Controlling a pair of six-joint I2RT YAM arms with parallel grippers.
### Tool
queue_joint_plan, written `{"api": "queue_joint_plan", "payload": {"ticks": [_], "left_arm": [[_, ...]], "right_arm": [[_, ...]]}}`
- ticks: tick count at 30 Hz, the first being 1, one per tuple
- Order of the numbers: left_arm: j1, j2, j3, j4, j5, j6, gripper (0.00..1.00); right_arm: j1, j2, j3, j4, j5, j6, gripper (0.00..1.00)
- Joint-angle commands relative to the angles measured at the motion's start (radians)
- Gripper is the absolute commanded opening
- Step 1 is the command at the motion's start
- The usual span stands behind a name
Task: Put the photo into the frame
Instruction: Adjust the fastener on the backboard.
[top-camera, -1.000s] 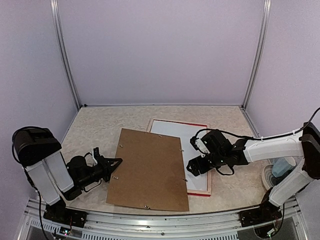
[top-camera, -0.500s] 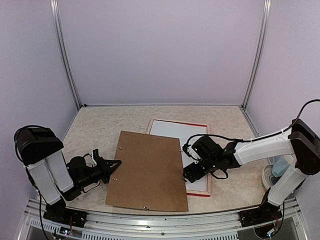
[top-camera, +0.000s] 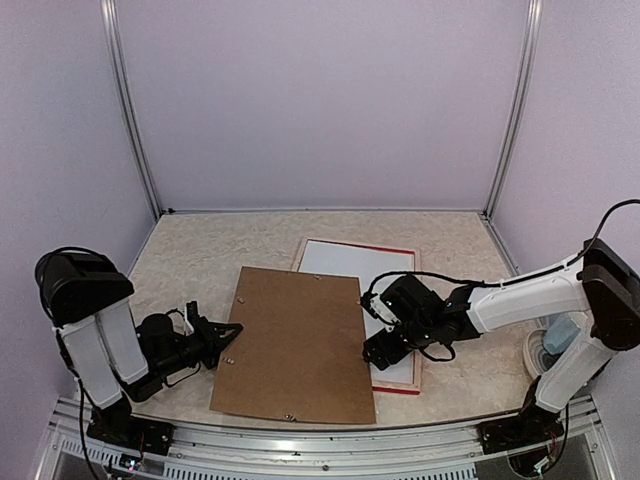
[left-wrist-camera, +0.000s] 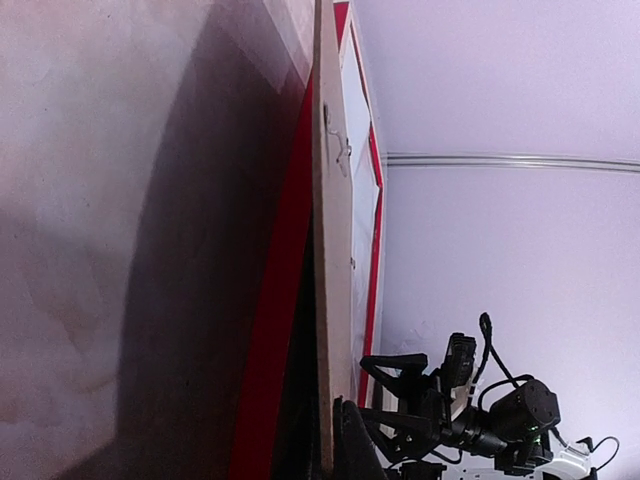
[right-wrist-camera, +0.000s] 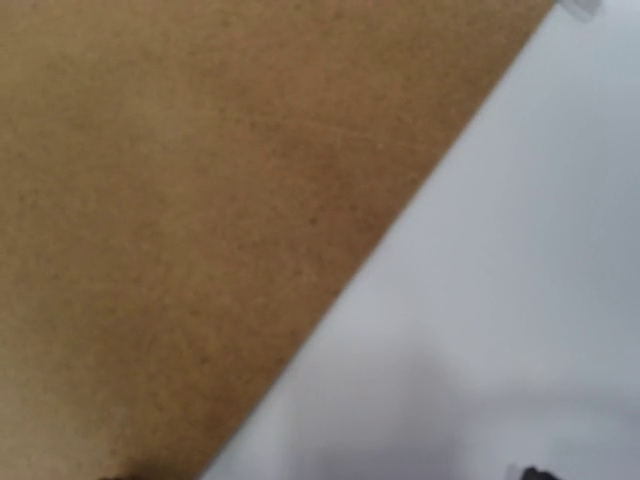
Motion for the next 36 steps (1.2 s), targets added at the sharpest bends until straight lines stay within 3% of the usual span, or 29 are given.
{"api": "queue_joint_plan", "payload": {"ticks": [1, 14, 23, 36], "left_arm": [[0.005, 0.028, -0.015, 0.282, 0.024, 0.066, 0.00], [0.019, 0.084, -0.008, 0.281, 0.038, 0.102, 0.00], [0.032, 0.144, 0.021, 0.282, 0.089, 0.134, 0.00], [0.052, 0.167, 0.019, 0.282, 0.128, 0.164, 0.00]], "right_arm": [[0.027, -0.028, -0.002, -0.026, -0.045, -0.006, 0.86], [0.028, -0.105, -0.017, -0.082, 0.023, 0.008, 0.87], [0.028, -0.034, 0.018, -0.111, 0.093, 0.027, 0.87], [0.028, -0.025, 0.013, -0.108, 0.077, 0.021, 0.88]]}}
